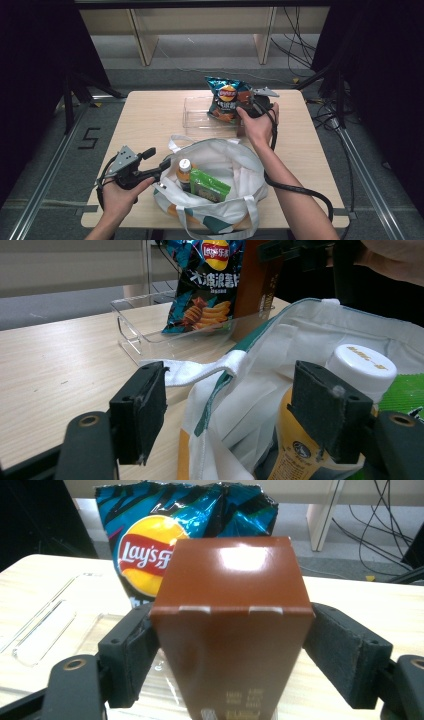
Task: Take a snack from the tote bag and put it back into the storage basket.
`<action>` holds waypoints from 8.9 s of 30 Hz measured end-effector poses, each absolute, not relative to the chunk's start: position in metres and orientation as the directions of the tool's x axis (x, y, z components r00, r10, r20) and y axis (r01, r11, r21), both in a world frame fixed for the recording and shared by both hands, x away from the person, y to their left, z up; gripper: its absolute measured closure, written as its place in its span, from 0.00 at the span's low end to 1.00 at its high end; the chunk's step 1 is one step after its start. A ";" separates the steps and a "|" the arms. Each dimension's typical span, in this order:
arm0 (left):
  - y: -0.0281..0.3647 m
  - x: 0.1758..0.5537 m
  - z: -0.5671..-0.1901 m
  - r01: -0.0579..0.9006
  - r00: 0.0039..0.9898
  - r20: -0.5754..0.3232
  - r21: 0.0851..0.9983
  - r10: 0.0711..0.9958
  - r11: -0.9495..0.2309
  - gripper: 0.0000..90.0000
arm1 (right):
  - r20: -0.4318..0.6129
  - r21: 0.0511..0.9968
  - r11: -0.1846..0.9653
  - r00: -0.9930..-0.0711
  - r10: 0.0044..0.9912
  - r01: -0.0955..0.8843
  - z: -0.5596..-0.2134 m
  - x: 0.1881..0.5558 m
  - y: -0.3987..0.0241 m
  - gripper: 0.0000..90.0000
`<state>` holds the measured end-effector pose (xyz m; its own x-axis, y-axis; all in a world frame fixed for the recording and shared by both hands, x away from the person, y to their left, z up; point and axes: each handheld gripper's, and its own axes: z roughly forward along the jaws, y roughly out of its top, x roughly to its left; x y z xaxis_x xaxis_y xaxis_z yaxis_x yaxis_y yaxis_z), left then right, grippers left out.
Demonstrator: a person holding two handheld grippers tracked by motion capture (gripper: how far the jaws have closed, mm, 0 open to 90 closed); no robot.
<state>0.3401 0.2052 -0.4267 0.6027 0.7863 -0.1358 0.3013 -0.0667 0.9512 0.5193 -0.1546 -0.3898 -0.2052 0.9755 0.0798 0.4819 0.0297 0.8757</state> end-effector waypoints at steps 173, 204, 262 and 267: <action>0.201 0.337 -0.422 0.293 0.599 -0.127 0.954 0.791 -0.069 0.33 | -0.050 0.827 0.514 -0.880 0.473 0.229 -0.395 0.324 -0.149 0.95; 0.202 0.337 -0.421 0.291 0.597 -0.125 0.954 0.793 -0.069 0.33 | -0.076 0.872 0.448 -0.851 0.519 0.195 -0.369 0.335 -0.162 0.99; 0.202 0.337 -0.421 0.291 0.590 -0.131 0.955 0.797 -0.058 0.33 | -0.083 0.928 0.343 -0.821 0.566 0.143 -0.333 0.343 -0.172 1.00; 0.202 0.338 -0.421 0.292 0.590 -0.131 0.955 0.797 -0.059 0.33 | -0.091 0.928 0.348 -0.822 0.563 0.135 -0.327 0.343 -0.174 1.00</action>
